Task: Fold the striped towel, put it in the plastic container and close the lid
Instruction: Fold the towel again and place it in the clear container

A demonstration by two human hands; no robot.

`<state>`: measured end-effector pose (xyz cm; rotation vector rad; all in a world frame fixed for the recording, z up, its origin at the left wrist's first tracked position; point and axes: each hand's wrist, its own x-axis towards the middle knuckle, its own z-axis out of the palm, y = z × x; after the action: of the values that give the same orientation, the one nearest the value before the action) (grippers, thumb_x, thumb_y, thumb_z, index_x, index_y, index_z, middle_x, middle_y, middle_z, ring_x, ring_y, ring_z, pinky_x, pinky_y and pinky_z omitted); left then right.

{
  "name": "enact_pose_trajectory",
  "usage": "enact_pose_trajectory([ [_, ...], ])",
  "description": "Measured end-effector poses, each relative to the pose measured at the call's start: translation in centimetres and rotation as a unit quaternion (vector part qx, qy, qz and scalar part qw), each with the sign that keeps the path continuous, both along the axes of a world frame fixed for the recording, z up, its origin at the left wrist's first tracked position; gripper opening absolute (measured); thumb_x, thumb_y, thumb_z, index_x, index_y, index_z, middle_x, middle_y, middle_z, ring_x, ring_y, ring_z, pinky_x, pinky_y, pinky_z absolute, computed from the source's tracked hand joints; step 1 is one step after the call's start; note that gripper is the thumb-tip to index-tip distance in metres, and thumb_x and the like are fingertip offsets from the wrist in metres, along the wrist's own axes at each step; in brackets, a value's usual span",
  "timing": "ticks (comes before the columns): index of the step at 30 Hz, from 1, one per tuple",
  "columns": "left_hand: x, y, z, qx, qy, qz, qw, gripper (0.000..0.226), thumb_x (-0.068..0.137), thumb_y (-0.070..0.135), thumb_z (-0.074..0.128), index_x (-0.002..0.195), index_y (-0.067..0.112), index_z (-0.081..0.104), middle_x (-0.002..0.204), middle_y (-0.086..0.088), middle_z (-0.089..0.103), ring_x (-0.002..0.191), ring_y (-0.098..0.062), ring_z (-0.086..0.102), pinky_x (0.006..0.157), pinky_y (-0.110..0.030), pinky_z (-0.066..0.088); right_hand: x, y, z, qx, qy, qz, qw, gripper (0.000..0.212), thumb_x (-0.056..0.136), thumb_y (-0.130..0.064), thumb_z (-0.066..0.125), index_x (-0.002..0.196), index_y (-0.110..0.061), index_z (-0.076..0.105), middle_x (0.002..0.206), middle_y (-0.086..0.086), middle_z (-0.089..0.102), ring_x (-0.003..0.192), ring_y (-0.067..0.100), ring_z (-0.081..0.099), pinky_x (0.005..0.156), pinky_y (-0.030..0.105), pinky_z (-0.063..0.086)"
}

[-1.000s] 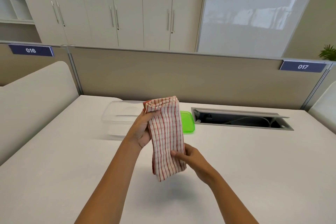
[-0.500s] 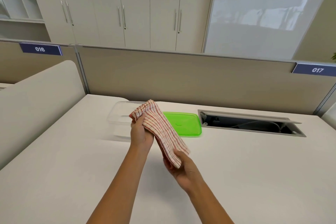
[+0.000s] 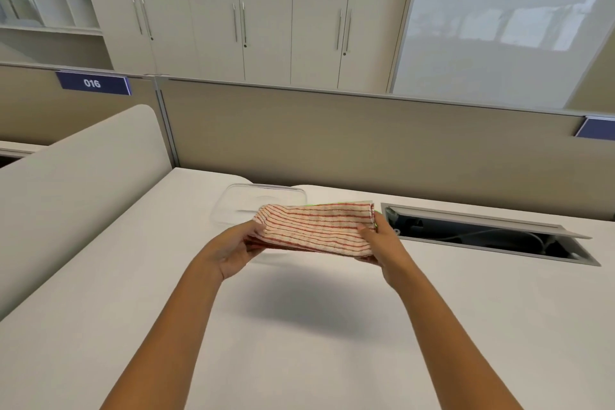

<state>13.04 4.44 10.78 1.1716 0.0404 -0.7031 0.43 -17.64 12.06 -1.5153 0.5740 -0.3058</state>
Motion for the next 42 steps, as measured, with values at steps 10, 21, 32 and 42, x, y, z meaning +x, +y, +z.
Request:
enact_pose_trajectory([
  [10,6.7,-1.0,1.5,0.303,-0.234,0.109,0.918,0.047,0.094,0.008,0.043,0.138,0.021,0.029,0.132,-0.016,0.051,0.105,-0.024,0.054,0.076,-0.028,0.048,7.6,1.0,0.5,0.043,0.009,-0.040,0.998,0.049,0.087,0.004,0.046,0.127,-0.020,0.030,0.104,0.018,0.057,0.078,0.026,0.062,0.064,0.035,0.059],
  [21,11.3,-2.3,-1.2,0.463,-0.385,0.074,0.795,0.041,0.094,0.012,0.038,0.134,0.017,0.033,0.129,-0.019,0.050,0.113,-0.033,0.054,0.084,-0.038,0.052,16.1,4.8,-0.9,-0.458,0.106,0.047,0.881,0.039,0.091,-0.004,0.037,0.123,-0.010,0.059,0.128,0.017,0.052,0.116,0.034,0.053,0.097,0.035,0.041],
  [32,13.4,-2.5,-4.8,0.578,-0.404,-0.004,0.709,0.048,0.091,0.022,0.051,0.136,0.017,0.033,0.134,-0.014,0.048,0.115,-0.029,0.055,0.090,-0.038,0.052,19.2,5.7,-4.3,-0.683,0.200,0.163,0.684,0.034,0.094,-0.007,0.039,0.124,-0.009,0.055,0.128,0.012,0.057,0.122,0.026,0.050,0.104,0.036,0.033],
  [42,13.4,-4.1,-4.8,0.707,-0.461,-0.122,0.522,0.036,0.094,0.022,0.045,0.127,0.008,0.052,0.138,-0.010,0.050,0.119,-0.026,0.053,0.100,-0.034,0.044,19.8,5.2,-4.3,-0.725,0.215,0.216,0.617,0.032,0.094,-0.010,0.040,0.121,-0.009,0.058,0.126,0.010,0.059,0.119,0.026,0.053,0.106,0.037,0.029],
])
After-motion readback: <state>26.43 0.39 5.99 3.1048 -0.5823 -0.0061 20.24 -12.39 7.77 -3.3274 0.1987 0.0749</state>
